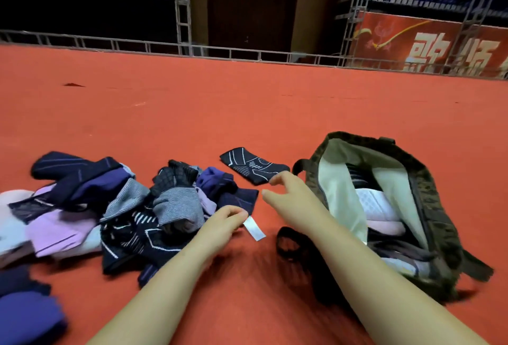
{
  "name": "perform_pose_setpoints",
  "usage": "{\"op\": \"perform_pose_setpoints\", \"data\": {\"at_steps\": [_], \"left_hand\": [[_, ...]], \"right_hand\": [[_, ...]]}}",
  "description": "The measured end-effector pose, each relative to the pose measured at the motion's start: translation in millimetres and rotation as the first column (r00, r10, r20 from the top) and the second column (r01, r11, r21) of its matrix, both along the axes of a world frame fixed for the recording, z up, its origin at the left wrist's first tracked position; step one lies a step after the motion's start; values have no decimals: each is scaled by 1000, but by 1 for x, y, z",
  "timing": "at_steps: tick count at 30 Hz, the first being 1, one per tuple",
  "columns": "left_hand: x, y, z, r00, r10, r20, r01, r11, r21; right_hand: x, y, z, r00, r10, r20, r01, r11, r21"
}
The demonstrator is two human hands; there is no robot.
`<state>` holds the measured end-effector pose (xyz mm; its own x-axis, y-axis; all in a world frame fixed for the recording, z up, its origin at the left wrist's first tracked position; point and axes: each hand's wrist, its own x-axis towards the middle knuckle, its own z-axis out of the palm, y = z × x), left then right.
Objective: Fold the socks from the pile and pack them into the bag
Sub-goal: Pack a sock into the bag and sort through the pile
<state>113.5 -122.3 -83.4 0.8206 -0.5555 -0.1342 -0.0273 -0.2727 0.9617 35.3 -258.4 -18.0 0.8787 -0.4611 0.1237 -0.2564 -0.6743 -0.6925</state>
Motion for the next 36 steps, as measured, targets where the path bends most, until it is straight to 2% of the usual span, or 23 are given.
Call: {"op": "perform_pose_setpoints", "data": {"at_steps": [3,5,7,10,13,15,18,19,20,21,24,26,28,33,36], "left_hand": [[9,13,-13,995,5,-103,-14,996,-90],[15,14,-14,991,31,-132,-53,984,-172],[23,13,-15,987,102,-123,-128,968,-218],[37,13,-14,971,198,-133,-228,934,-274],[46,15,-17,968,210,-139,-243,924,-295],[47,13,-19,970,194,-147,-232,920,-316],[47,10,-20,970,176,-165,-225,909,-352],[47,10,-20,970,178,-163,-227,904,-361],[48,10,-21,971,183,-152,-228,900,-372],[49,10,-22,973,198,-122,-230,893,-387],[52,11,-29,952,303,40,-256,863,-436],[50,13,-29,929,345,130,-248,846,-471],[45,14,-27,925,336,179,-218,853,-474],[39,19,-23,889,266,373,-130,928,-350],[42,24,-20,895,256,365,-124,929,-348]], "right_hand": [[22,17,-24,1000,12,20,-15,988,156],[39,22,-40,998,-40,55,20,946,325],[58,22,-61,987,-148,59,100,864,493],[82,13,-85,958,-285,20,211,753,624],[102,-4,-92,943,-330,-37,230,568,790],[113,-14,-90,959,-276,-65,210,535,818],[121,-15,-87,981,-173,-85,179,649,739],[124,-13,-89,984,-169,-51,151,663,733],[125,-10,-89,983,-182,17,104,636,765],[124,-6,-89,973,-206,103,34,570,821],[100,9,-81,921,-219,323,-249,308,918],[79,14,-78,901,-203,383,-365,122,923],[63,14,-81,890,-204,408,-416,5,910],[56,1,-91,880,-169,444,-451,1,893],[56,-4,-87,869,-72,490,-491,-2,871]]}}
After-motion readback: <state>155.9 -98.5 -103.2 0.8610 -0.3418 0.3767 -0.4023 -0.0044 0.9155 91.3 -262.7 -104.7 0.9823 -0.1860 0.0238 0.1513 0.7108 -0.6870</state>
